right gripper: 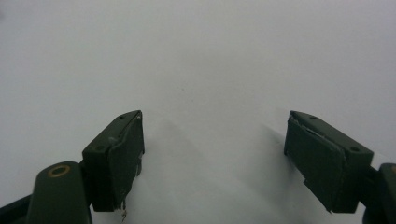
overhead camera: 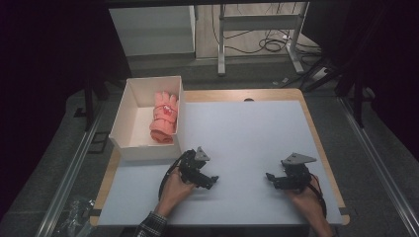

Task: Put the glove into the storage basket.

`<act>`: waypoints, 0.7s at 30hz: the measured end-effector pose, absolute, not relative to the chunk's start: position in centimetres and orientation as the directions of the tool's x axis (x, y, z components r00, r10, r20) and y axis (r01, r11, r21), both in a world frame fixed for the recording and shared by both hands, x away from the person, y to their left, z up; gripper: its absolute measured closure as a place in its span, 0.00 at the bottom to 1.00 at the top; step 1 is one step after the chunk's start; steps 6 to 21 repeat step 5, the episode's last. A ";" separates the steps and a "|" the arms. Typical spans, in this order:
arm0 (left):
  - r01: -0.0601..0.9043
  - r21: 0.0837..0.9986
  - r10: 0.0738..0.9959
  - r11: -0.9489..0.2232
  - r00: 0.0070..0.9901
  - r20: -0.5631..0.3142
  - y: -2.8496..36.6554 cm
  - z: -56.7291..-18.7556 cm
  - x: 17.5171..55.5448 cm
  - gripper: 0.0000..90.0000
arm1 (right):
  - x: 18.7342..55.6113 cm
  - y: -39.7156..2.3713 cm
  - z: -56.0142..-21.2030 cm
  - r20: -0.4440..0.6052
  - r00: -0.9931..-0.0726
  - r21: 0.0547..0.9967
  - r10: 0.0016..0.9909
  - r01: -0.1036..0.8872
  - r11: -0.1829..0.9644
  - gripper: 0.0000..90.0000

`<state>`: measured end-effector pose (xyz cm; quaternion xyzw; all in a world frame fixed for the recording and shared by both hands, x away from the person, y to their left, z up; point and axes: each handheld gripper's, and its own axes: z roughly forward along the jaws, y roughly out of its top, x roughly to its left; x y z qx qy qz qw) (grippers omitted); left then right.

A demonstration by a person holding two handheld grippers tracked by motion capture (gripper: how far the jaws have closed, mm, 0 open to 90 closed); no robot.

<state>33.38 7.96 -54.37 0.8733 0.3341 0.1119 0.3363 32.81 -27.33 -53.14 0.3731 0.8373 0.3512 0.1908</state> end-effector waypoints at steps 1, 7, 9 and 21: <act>0.512 0.678 0.666 -0.528 0.745 -0.045 8.1 -54.5 33.3 0.00 | 32.8 -27.3 -53.1 -0.058 -0.649 0.730 0.759 0.491 0.475 0.23; 0.501 0.686 0.663 -0.527 0.748 -0.037 8.2 -54.7 33.2 0.00 | 32.8 -27.3 -53.2 -0.057 -0.649 0.731 0.759 0.491 0.475 0.22; 0.501 0.686 0.663 -0.527 0.748 -0.037 8.2 -54.7 33.2 0.00 | 32.8 -27.3 -53.2 -0.057 -0.649 0.731 0.759 0.491 0.475 0.22; 0.501 0.686 0.663 -0.527 0.748 -0.037 8.2 -54.7 33.2 0.00 | 32.8 -27.3 -53.2 -0.057 -0.649 0.731 0.759 0.491 0.475 0.22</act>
